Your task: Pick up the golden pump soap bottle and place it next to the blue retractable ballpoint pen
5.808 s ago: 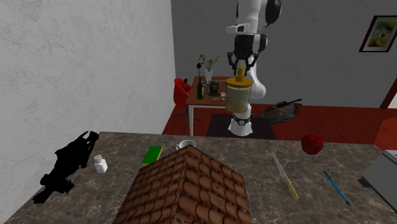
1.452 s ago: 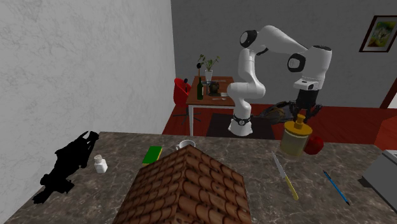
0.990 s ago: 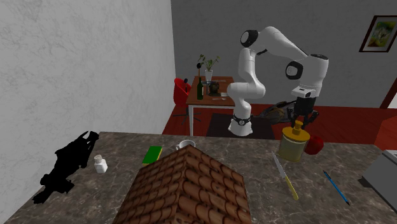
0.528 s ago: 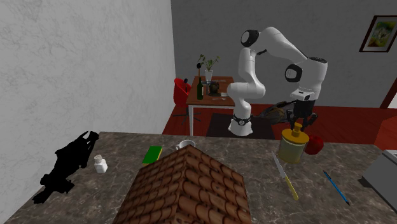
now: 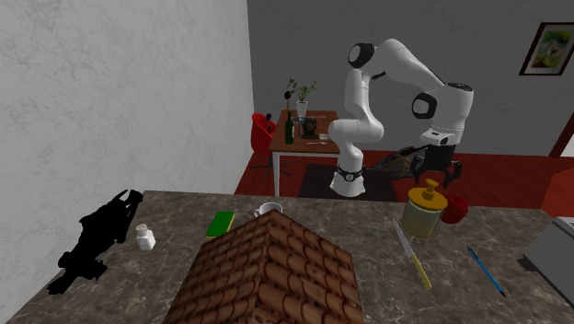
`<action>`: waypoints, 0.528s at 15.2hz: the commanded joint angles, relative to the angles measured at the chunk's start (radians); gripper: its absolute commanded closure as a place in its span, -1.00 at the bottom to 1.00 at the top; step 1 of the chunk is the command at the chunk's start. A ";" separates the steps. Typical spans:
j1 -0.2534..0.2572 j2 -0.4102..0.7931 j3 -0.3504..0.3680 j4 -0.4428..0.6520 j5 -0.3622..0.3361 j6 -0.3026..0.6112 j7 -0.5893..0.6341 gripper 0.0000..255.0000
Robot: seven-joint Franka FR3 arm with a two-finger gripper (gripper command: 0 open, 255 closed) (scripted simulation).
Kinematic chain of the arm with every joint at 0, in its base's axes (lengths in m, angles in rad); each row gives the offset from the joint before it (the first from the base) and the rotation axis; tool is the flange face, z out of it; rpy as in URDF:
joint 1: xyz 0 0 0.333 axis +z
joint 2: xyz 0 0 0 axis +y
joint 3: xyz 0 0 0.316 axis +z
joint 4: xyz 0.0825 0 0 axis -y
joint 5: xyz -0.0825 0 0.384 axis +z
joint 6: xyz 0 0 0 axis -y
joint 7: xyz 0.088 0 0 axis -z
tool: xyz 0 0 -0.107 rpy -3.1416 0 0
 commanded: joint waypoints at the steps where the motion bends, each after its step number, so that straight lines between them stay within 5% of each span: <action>1: 0.003 -0.019 -0.012 0.021 -0.002 -0.040 -0.002 -1.00; 4: 0.008 -0.060 -0.042 0.087 -0.012 -0.146 -0.004 -1.00; 8: 0.008 -0.060 -0.042 0.087 -0.012 -0.146 -0.004 -1.00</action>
